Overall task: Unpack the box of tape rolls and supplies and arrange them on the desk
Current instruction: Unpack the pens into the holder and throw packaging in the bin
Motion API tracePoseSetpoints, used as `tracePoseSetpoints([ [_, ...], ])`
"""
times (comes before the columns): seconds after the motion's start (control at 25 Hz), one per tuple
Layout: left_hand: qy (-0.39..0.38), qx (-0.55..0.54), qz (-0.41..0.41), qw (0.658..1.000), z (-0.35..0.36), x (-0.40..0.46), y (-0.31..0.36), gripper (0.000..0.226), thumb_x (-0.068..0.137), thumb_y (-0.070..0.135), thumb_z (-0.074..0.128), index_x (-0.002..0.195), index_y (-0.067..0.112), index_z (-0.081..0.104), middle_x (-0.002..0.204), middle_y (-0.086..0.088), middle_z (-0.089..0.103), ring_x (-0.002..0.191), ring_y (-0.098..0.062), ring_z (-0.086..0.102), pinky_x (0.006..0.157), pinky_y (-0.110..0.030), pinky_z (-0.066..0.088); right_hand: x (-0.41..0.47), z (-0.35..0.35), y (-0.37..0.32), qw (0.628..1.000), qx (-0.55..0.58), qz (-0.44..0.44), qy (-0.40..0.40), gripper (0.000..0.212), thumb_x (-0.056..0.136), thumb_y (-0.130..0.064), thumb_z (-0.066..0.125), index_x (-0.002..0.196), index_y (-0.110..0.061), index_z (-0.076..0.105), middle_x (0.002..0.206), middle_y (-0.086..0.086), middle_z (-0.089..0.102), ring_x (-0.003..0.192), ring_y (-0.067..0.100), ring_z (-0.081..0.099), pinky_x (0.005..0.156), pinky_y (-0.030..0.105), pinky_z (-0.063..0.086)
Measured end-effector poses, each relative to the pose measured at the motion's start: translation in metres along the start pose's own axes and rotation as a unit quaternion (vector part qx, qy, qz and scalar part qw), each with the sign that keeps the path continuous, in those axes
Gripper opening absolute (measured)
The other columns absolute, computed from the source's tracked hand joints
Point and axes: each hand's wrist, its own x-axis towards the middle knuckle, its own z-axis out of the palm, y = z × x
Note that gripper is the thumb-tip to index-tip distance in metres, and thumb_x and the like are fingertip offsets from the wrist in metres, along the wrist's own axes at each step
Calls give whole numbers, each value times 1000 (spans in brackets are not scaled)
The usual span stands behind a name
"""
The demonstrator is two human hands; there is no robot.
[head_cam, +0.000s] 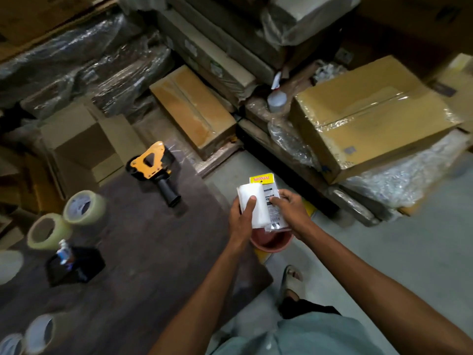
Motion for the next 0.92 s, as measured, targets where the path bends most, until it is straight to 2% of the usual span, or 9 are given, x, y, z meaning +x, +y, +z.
tracePoseSetpoints([
  [0.16,-11,24,-24,999,48,32,-13,18,95,24,65,111,17,66,95,3,72,81,-10,69,68,-21,56,36,-36,16,997,4,64,35,17,74,-26,64,88,-26,74,87,1,77,82,27,74,82,54,58],
  [0.28,-12,41,-55,998,66,55,-35,11,92,33,67,101,27,67,95,6,73,85,-13,70,77,-31,58,58,-47,33,995,8,93,47,18,74,-25,63,87,-24,74,88,1,77,83,27,74,82,54,58],
  [0.36,-10,51,-81,995,74,69,-53,13,92,31,66,104,26,67,98,3,73,89,-16,70,80,-34,57,75,-53,50,992,8,115,51,16,74,-23,63,87,-23,74,87,1,77,82,27,74,80,54,58],
  [0.52,12,88,-128,988,76,101,-100,32,91,29,68,117,10,65,107,-10,71,98,-25,68,88,-41,56,103,-52,88,988,-21,140,58,10,78,-16,65,81,-23,72,92,1,76,83,26,73,80,47,60],
  [0.64,16,153,-171,973,76,133,-148,64,74,47,67,127,13,61,117,-9,69,105,-26,66,94,-45,54,132,-46,128,988,-44,145,33,12,84,-9,65,91,-15,73,106,2,74,86,21,72,80,38,59],
  [0.76,8,204,-212,956,80,168,-202,77,65,51,65,132,14,58,121,-12,67,108,-30,65,97,-47,53,162,-44,175,980,-60,184,37,16,85,-11,65,98,-15,73,97,1,74,85,22,72,83,40,59],
  [0.8,10,214,-229,950,81,179,-216,75,66,49,67,131,13,58,121,-13,67,108,-31,65,97,-48,53,171,-44,190,978,-63,195,37,17,84,-12,65,98,-17,73,95,2,75,86,23,71,84,42,58],
  [0.92,15,218,-265,939,86,203,-243,51,85,30,70,129,7,57,121,-15,66,108,-34,64,96,-48,53,194,-42,229,971,-72,227,28,20,84,-14,61,98,-19,74,95,2,75,84,23,71,81,42,59],
])
